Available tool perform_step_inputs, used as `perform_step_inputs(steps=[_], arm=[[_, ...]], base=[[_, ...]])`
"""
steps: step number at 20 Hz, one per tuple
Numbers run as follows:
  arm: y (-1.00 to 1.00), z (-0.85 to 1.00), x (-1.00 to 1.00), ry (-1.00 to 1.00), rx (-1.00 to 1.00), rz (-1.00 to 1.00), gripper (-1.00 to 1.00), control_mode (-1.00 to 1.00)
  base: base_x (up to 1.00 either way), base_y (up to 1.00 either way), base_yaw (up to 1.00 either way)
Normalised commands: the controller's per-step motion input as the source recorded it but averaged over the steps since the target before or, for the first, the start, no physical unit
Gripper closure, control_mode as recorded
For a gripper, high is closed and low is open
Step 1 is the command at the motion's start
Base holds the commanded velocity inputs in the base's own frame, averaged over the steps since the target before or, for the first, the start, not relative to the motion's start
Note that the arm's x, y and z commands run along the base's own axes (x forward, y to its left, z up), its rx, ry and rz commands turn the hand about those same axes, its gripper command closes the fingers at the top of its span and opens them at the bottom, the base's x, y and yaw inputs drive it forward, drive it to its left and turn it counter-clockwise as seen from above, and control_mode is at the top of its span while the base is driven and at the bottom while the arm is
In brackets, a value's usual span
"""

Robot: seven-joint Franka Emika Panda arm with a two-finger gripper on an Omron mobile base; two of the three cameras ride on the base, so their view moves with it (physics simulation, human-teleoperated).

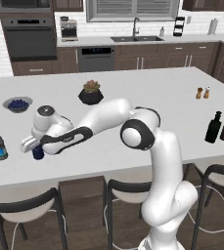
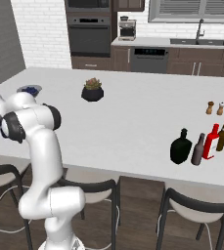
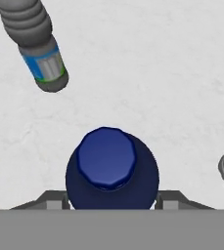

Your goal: Move the plastic bottles in the middle to the plastics group, and the glass bottles in the middle to the glass group.

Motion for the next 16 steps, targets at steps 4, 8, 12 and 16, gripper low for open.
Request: perform_step_inputs(steps=[4, 8, 12, 16], arm=[[0.00, -0.31, 0.06, 0.00, 0.00, 0.00, 1.00, -1.00], [0.04, 0.02, 0.06, -0.01, 0.01, 0.00, 1.00, -1.00], [0.18, 0.01, 0.29, -0.03, 0.01, -0.03, 1.00, -1.00], [0.25, 0.00, 0.35, 0.00, 0.00, -0.05, 1.00, -1.00]], base=[[0.00, 0.00, 0.00], [0.00, 0.00, 0.00], [0.00, 0.00, 0.00], [0.00, 0.00, 0.00]])
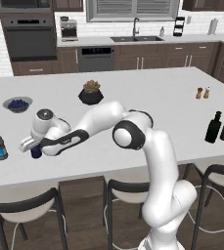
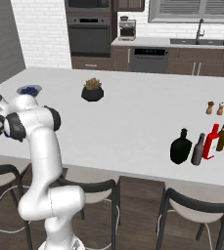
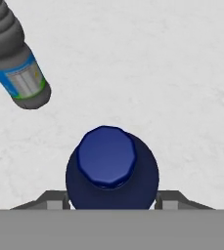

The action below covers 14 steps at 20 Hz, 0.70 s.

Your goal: Move the plastic bottles in the middle to the plastics group, and the glass bottles in the middle to the glass group.

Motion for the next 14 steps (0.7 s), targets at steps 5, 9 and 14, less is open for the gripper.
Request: perform_step_inputs(steps=[5, 9, 14], arm=[[0.25, 0.00, 0.10, 0.01, 0.00, -0.03, 1.00, -1.00], [0.00, -0.12, 0.00, 0.00, 0.00, 0.00, 1.00, -1.00], [0.00, -0.53, 0.00, 0.00, 0.00, 0.00, 1.00, -1.00]], base=[[0.00, 0.00, 0.00], [0.00, 0.00, 0.00], [0.00, 0.00, 0.00]])
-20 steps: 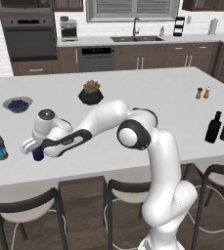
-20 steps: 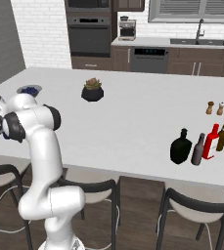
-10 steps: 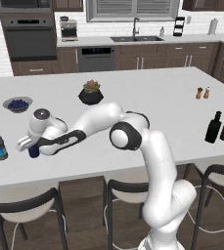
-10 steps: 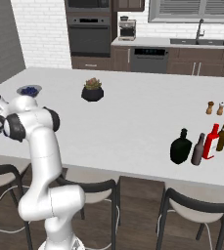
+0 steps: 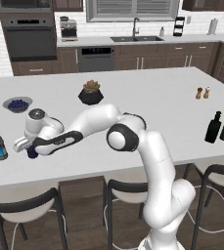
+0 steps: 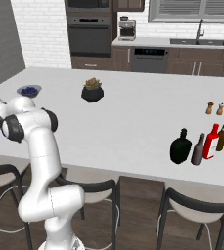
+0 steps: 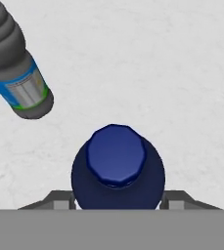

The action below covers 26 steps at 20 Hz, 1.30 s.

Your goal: Move the plastic bottles in the middle to the plastics group, and the glass bottles in the middle to the glass group.

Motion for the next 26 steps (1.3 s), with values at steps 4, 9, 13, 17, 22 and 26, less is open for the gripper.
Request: perform_step_inputs(steps=[4, 9, 13, 17, 22, 26], arm=[[0.00, -0.34, 0.00, 0.00, 0.00, 0.00, 1.00, -1.00], [-0.03, 0.00, 0.01, 0.04, 0.00, 0.00, 1.00, -1.00], [-0.01, 0.02, 0.00, 0.03, 0.00, 0.00, 1.00, -1.00], [0.00, 0.00, 0.00, 0.00, 0.00, 0.00, 1.00, -1.00], [-0.01, 0.00, 0.00, 0.00, 0.00, 0.00, -1.00, -1.00], [0.00, 0.00, 0.00, 0.00, 0.00, 0.00, -1.00, -1.00]], base=[[0.00, 0.00, 0.00], [0.00, 0.00, 0.00], [0.00, 0.00, 0.00], [0.00, 0.00, 0.00], [0.00, 0.00, 0.00], [0.00, 0.00, 0.00]])
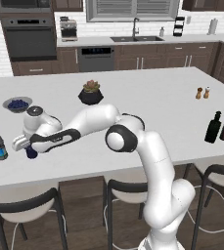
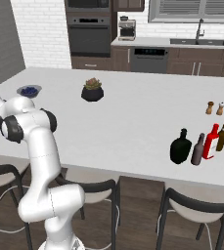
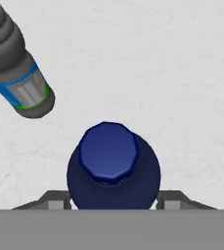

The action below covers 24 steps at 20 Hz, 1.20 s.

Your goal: Move the plastic bottles in the middle to the plastics group, and the glass bottles in the middle to the glass group.

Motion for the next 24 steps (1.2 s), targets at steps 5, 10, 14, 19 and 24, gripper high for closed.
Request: perform_step_inputs(steps=[5, 10, 14, 19, 24], arm=[[0.00, 0.00, 0.00, 0.00, 0.00, 0.00, -1.00, -1.00], [-0.06, 0.00, 0.00, 0.00, 0.00, 0.00, -1.00, -1.00], [-0.10, 0.22, -0.06, -0.03, 0.00, 0.00, -1.00, -1.00], [-0.48, 0.31, -0.71, -0.12, 0.08, -0.01, -1.00, -1.00], [-0.75, 0.10, -1.00, -0.16, 0.14, -0.05, -1.00, -1.00]], base=[[0.00, 0.00, 0.00], [0.00, 0.00, 0.00], [0.00, 0.00, 0.00], [0.00, 0.00, 0.00], [0.00, 0.00, 0.00]])
